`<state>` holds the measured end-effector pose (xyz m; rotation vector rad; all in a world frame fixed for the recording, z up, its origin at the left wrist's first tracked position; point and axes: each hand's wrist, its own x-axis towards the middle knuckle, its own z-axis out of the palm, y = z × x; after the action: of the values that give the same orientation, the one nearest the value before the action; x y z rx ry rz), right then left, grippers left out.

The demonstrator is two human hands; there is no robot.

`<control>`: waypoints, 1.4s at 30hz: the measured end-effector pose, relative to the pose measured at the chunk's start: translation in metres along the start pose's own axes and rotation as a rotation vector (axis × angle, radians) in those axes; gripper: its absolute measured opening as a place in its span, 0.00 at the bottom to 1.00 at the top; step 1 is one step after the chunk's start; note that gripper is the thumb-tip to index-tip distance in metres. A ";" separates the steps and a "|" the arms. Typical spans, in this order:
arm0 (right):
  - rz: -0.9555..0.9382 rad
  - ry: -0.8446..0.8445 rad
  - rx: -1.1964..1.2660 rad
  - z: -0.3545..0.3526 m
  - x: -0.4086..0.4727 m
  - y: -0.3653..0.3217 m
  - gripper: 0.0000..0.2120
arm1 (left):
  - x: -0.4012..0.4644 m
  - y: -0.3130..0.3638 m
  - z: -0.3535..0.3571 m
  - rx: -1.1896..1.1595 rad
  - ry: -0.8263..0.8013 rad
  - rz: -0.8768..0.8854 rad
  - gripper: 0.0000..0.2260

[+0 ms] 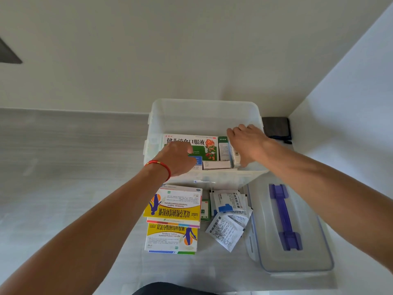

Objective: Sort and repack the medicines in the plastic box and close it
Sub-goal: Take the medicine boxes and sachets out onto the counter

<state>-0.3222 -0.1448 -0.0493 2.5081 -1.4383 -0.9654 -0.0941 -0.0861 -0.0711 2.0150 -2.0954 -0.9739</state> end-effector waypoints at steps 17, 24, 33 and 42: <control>-0.418 0.267 1.320 -0.066 -0.115 0.013 0.54 | -0.064 0.038 -0.047 -1.471 -0.240 0.103 0.16; -0.226 0.386 1.346 -0.077 -0.119 -0.037 0.38 | -0.106 0.001 -0.052 -1.709 -0.057 0.094 0.25; 0.045 0.622 2.024 -0.072 -0.125 -0.145 0.15 | -0.127 -0.031 -0.039 -1.741 -0.037 0.092 0.21; 0.118 0.673 1.806 -0.081 -0.121 -0.192 0.14 | -0.159 -0.065 -0.042 -1.476 0.128 -0.071 0.14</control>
<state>-0.1761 0.0408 0.0009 2.6177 -2.4743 1.9287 0.0036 0.0486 -0.0112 1.2082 -0.6459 -1.5878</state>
